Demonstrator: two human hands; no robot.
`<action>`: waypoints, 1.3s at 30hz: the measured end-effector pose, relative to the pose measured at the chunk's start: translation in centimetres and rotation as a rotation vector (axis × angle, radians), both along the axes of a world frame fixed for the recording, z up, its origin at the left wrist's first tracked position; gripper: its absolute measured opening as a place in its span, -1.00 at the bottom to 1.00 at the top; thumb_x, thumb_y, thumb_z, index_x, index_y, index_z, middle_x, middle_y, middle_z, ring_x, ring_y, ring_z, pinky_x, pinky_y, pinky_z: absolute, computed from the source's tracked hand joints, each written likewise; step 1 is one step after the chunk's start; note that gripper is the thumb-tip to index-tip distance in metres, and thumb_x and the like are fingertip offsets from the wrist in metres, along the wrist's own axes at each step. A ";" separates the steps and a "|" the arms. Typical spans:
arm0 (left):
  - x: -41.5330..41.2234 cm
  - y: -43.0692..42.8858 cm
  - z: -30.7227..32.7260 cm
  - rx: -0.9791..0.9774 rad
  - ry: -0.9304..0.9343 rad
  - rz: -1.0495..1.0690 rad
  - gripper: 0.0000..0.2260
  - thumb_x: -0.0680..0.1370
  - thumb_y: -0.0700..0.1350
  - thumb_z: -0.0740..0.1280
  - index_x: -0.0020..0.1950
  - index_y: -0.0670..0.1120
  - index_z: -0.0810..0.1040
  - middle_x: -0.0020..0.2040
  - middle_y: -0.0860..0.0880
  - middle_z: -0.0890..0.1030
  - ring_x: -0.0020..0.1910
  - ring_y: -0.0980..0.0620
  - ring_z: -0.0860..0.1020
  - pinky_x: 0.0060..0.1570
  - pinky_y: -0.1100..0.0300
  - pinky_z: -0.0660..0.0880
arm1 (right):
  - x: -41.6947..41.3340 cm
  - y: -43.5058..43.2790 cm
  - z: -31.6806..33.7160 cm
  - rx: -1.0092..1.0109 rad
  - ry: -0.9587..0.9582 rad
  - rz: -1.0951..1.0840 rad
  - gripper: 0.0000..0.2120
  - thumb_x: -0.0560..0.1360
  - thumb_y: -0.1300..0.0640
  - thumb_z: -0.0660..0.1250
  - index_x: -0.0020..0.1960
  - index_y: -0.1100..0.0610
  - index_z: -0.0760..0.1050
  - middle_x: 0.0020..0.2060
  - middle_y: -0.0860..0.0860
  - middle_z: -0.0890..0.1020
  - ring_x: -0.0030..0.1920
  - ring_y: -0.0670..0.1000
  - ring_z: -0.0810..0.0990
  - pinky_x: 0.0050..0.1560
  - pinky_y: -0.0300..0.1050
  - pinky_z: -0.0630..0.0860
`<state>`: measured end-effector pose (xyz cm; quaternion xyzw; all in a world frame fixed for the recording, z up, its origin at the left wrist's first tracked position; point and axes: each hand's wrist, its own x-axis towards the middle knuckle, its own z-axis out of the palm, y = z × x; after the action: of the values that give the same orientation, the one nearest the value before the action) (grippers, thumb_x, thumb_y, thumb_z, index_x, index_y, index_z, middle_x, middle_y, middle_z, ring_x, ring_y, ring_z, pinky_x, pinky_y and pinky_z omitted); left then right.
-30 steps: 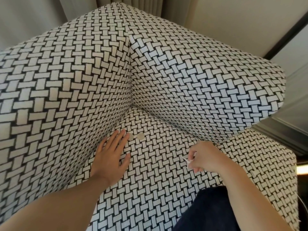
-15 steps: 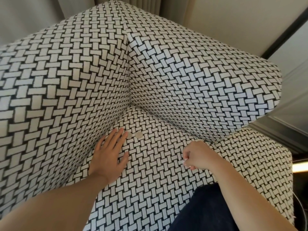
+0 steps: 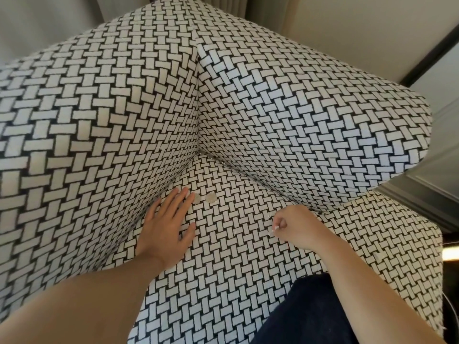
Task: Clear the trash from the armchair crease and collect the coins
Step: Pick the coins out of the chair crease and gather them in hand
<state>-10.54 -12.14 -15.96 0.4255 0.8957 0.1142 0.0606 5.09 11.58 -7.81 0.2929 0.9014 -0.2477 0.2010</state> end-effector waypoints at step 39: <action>9.4 9.8 12.9 0.508 -0.559 -0.328 -0.32 0.39 0.22 0.33 0.43 0.31 0.10 0.37 0.32 0.21 0.37 0.36 0.17 0.33 0.30 0.14 | 7.0 -3.0 7.5 -0.893 0.741 -0.791 -0.88 0.48 0.12 0.37 -0.11 0.18 0.60 -0.31 -0.04 0.62 -0.22 -0.09 0.60 -0.12 -0.24 0.56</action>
<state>-1.18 -2.37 -3.04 0.5167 0.7082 0.4319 0.2119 12.09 8.55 -0.30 0.3846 0.5484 -0.7321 -0.1235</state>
